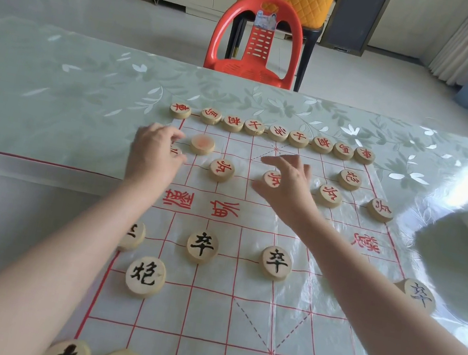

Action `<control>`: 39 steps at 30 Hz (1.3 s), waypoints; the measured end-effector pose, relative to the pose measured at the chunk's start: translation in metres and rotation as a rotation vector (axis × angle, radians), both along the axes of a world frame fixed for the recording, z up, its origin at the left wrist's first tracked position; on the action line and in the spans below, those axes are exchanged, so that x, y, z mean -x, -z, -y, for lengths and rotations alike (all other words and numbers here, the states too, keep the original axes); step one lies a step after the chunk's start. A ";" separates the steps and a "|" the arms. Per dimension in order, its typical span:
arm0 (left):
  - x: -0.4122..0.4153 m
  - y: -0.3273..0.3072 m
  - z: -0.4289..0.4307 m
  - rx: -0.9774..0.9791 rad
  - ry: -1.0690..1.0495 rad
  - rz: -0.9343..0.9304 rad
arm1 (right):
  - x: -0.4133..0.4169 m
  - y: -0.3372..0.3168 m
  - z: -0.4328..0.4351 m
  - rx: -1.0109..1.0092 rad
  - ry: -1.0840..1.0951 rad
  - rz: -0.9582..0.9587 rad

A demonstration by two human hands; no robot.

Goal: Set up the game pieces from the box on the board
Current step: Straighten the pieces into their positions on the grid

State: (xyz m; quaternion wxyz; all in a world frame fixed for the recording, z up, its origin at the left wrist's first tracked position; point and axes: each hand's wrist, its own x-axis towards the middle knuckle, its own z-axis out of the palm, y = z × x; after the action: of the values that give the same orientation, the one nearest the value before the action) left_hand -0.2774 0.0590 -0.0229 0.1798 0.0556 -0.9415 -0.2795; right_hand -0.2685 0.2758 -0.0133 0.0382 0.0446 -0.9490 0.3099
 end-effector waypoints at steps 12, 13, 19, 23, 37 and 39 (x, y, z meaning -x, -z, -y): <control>0.021 -0.008 0.034 0.034 0.281 0.314 | 0.011 0.010 0.050 -0.058 -0.045 0.090; 0.021 -0.007 0.035 0.014 0.289 0.308 | 0.012 0.012 0.050 -0.066 -0.046 0.088; 0.018 -0.004 0.039 -0.038 0.239 0.227 | 0.016 0.016 0.051 -0.101 -0.053 0.063; 0.014 -0.002 0.041 -0.042 0.225 0.216 | 0.017 0.018 0.050 -0.111 -0.063 0.053; 0.003 -0.015 0.022 0.018 0.208 0.161 | 0.001 0.010 0.027 0.033 -0.002 0.033; 0.002 -0.021 0.001 -0.025 0.262 0.133 | -0.006 0.006 -0.003 0.049 0.044 0.017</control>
State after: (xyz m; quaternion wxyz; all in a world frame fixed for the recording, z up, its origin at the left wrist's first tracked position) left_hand -0.2797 0.0577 -0.0023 0.0785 -0.0471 -0.9470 -0.3080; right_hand -0.2625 0.2791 -0.0193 0.0378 0.0201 -0.9421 0.3327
